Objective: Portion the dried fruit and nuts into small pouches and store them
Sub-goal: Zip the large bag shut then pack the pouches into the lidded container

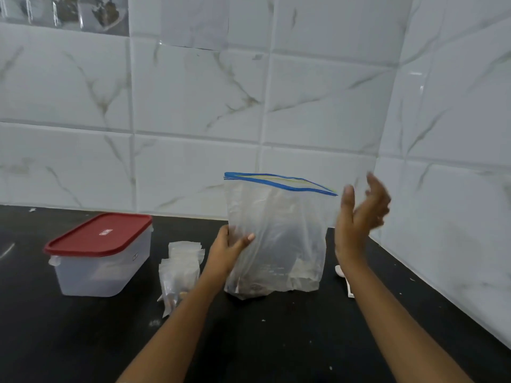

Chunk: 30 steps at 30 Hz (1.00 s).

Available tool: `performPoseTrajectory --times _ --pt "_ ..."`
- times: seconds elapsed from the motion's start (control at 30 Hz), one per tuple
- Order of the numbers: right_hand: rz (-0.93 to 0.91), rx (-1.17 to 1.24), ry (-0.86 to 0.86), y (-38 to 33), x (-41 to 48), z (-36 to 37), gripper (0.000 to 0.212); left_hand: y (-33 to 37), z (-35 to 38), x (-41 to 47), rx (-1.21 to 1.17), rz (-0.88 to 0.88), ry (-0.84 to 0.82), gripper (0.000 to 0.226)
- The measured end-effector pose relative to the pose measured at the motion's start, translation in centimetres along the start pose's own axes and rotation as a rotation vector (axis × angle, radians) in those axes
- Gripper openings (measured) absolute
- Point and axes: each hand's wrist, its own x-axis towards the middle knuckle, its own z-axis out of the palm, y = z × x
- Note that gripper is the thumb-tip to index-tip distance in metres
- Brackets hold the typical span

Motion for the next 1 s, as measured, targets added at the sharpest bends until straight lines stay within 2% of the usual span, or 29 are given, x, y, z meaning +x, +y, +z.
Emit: performPoseTrajectory --times 0.07,0.1,0.13,0.17,0.23,0.33,0.37,0.47,0.53,0.6,0.67,0.73,0.83,0.87,0.93,1.0 --pt "0.444 0.152 -0.313 2.2 -0.8 -1.6 0.07 0.4 0.2 0.5 -0.079 0.009 0.051 0.025" --pt "0.617 0.165 -0.483 3.0 -1.2 -2.0 0.067 0.4 0.3 0.7 -0.093 0.002 0.083 0.017" --pt "0.714 0.147 -0.593 3.9 -1.5 -2.1 0.058 0.4 0.4 0.8 -0.099 -0.003 0.11 0.013" --pt "0.737 0.142 -0.617 4.6 -1.6 -2.0 0.044 0.6 0.5 0.9 -0.105 -0.002 0.131 0.014" --pt "0.724 0.191 -0.49 5.1 -1.0 -1.7 0.011 1.3 0.4 1.0 -0.143 0.01 0.17 0.017" --pt "0.742 0.401 -0.281 5.0 0.9 -1.8 0.015 2.8 -0.5 1.8 -0.258 0.004 0.252 0.017" --pt "0.722 0.41 -0.267 4.8 1.4 -2.0 0.015 3.1 -0.8 2.1 -0.274 0.0 0.273 0.018" --pt "0.666 0.258 -0.377 5.2 1.1 -2.3 0.013 3.2 -1.6 2.2 -0.309 -0.08 0.316 0.03" --pt "0.656 0.281 -0.341 5.4 1.0 -2.4 0.026 3.2 -1.5 1.9 -0.295 -0.092 0.276 0.032" --pt "0.715 0.256 -0.357 5.4 1.1 -2.5 0.029 3.2 -1.2 1.8 -0.201 -0.09 0.226 0.029" --pt "0.806 0.225 -0.449 5.6 0.9 -2.6 0.029 3.1 -0.8 1.9 -0.153 -0.067 0.155 0.018" --pt "0.844 0.311 -0.509 5.9 0.7 -3.1 0.029 3.6 -0.5 1.7 -0.15 -0.037 0.072 0.019" --pt "0.753 0.428 -0.589 5.6 0.9 -3.8 0.031 4.6 -0.5 1.9 -0.155 -0.04 0.071 0.047" --pt "0.727 0.444 -0.622 5.5 1.0 -4.0 0.032 4.7 -0.6 2.1 -0.153 -0.046 0.078 0.047" --pt "0.712 0.499 -0.67 5.3 1.0 -3.9 0.034 4.9 -0.7 2.3 -0.143 -0.051 0.094 0.026" --pt "0.744 0.583 -0.683 5.1 0.9 -3.6 0.022 4.9 -0.6 2.3 -0.153 -0.067 0.138 0.03"
